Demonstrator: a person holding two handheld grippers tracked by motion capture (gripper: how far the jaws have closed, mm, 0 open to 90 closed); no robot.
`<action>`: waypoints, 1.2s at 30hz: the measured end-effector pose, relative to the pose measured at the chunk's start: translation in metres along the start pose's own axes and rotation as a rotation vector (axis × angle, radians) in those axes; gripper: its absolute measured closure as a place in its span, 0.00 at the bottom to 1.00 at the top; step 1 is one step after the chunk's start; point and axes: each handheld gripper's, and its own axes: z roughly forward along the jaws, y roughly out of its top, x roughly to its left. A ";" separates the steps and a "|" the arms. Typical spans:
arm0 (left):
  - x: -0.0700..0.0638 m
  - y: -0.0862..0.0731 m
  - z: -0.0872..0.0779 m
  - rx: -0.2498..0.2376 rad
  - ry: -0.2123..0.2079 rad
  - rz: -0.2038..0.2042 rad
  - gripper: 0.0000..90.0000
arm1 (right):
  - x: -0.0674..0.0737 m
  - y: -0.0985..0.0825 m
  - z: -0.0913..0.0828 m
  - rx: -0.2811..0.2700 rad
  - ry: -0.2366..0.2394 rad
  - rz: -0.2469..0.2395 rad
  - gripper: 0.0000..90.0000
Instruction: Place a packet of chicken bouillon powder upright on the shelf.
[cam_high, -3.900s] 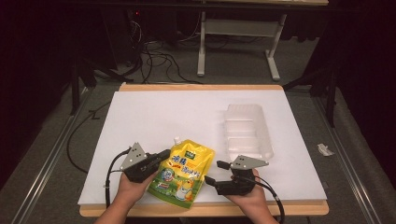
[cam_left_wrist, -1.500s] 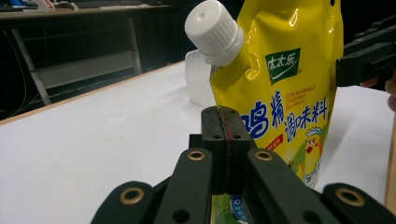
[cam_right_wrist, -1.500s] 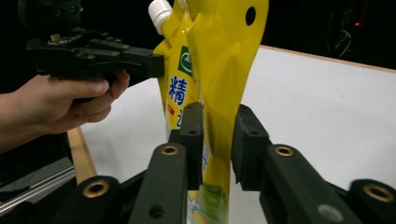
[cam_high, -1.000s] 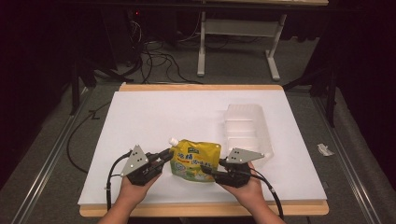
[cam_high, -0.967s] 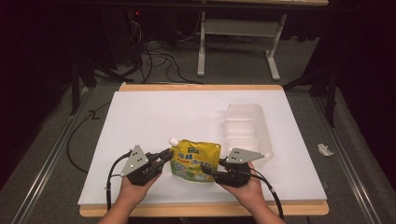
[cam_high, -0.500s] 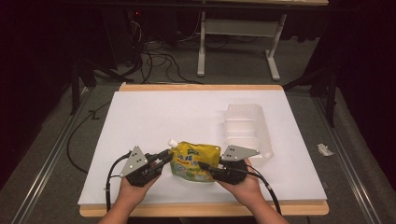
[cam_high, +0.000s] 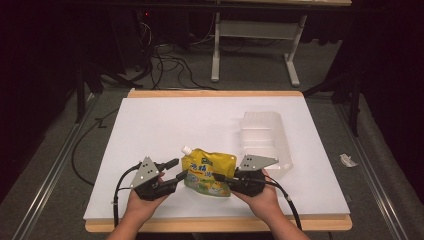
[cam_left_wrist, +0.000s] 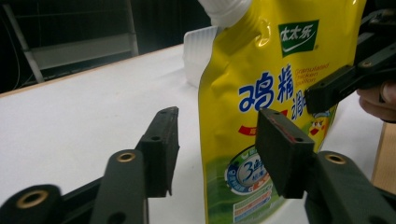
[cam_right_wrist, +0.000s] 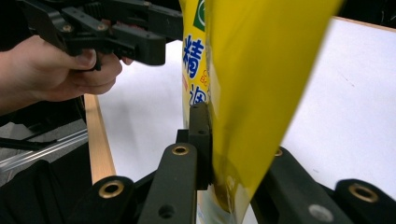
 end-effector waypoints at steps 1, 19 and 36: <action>0.000 0.000 0.000 0.000 0.000 0.000 0.52 | 0.000 0.000 0.000 0.000 0.000 0.000 0.93; 0.021 -0.003 -0.005 0.027 0.073 -0.068 0.43 | -0.002 0.035 -0.032 -0.086 -0.033 -0.065 0.94; 0.025 -0.007 0.000 0.042 0.132 -0.051 0.37 | -0.035 0.043 -0.093 -0.238 -0.138 -0.041 0.95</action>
